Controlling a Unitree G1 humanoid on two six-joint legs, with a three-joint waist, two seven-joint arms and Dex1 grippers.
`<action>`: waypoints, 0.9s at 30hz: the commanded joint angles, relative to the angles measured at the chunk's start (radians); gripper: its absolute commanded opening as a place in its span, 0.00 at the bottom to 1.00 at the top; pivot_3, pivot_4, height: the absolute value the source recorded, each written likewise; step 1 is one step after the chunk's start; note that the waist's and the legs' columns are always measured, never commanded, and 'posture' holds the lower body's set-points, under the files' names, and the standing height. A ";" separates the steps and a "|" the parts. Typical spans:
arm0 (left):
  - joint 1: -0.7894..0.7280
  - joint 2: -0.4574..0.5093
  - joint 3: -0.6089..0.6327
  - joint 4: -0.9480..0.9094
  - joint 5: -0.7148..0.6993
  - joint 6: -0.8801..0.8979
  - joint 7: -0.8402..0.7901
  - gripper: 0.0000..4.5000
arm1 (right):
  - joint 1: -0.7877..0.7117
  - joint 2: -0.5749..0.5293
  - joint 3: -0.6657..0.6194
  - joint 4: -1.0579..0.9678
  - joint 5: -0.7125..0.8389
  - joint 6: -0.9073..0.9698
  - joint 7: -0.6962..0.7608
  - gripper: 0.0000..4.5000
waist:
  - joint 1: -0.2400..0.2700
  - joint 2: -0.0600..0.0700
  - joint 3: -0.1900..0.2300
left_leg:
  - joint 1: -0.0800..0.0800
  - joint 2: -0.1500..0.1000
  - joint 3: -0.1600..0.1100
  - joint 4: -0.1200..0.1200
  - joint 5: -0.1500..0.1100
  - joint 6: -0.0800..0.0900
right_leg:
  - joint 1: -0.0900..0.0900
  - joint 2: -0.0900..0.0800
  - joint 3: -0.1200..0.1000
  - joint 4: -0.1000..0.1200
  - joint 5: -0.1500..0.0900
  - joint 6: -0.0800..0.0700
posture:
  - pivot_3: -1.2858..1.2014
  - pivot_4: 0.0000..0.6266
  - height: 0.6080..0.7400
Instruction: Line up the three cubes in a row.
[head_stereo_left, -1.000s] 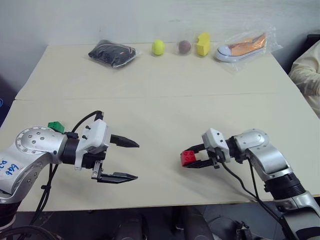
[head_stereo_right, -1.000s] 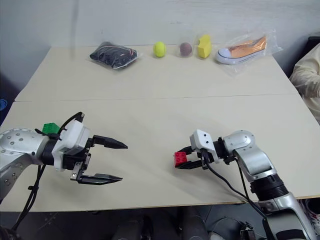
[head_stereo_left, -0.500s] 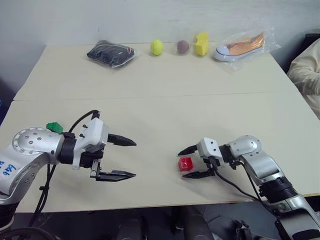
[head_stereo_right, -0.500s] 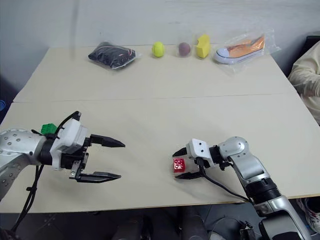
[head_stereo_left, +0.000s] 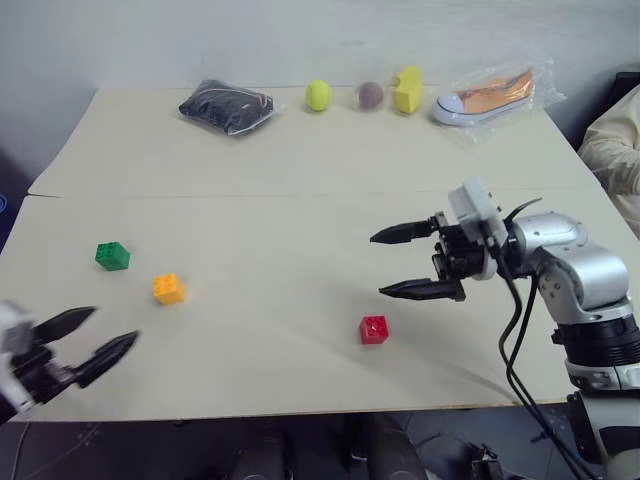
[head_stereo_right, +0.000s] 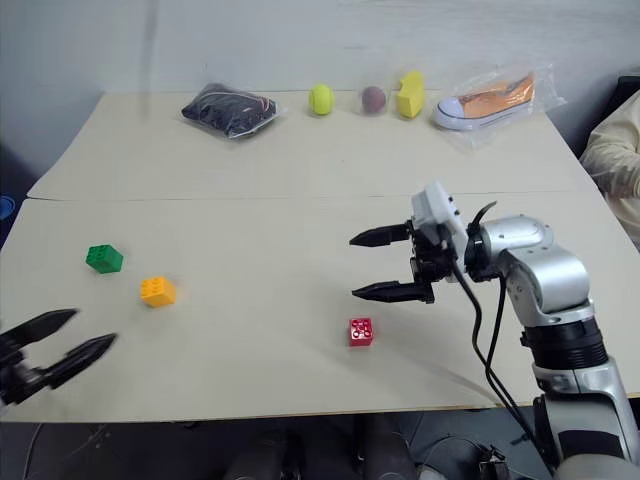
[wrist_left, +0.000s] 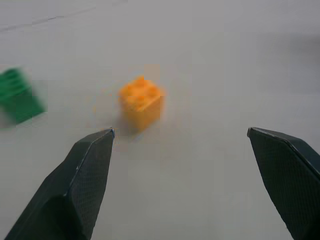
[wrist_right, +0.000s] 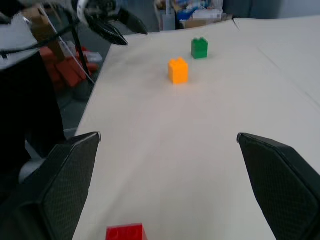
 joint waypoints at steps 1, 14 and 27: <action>0.040 -0.049 0.081 0.056 0.020 -0.048 0.061 1.00 | -0.020 -0.036 -0.042 -0.031 0.054 0.050 0.007 0.99 | 0.002 0.000 0.000 | 0.000 0.000 0.000 0.000 -0.001 0.000 | 0.000 0.000 0.000 0.000 0.000 0.000 | 0.52 0.24 1.00; -0.486 0.194 -0.174 0.152 0.000 0.377 0.490 1.00 | -0.017 -0.042 -0.053 -0.080 0.081 0.066 -0.014 0.99 | 0.017 -0.002 -0.001 | -0.001 -0.001 0.000 0.000 -0.001 -0.001 | 0.000 -0.001 -0.001 0.002 0.000 0.000 | 0.52 0.24 1.00; -0.952 0.286 -0.604 0.628 0.233 0.402 0.552 1.00 | 0.034 -0.030 -0.091 -0.181 0.155 0.113 -0.115 0.99 | -0.007 -0.003 -0.001 | -0.001 -0.001 0.004 -0.001 0.000 -0.001 | -0.002 0.002 0.000 0.006 0.000 0.000 | 0.52 0.24 1.00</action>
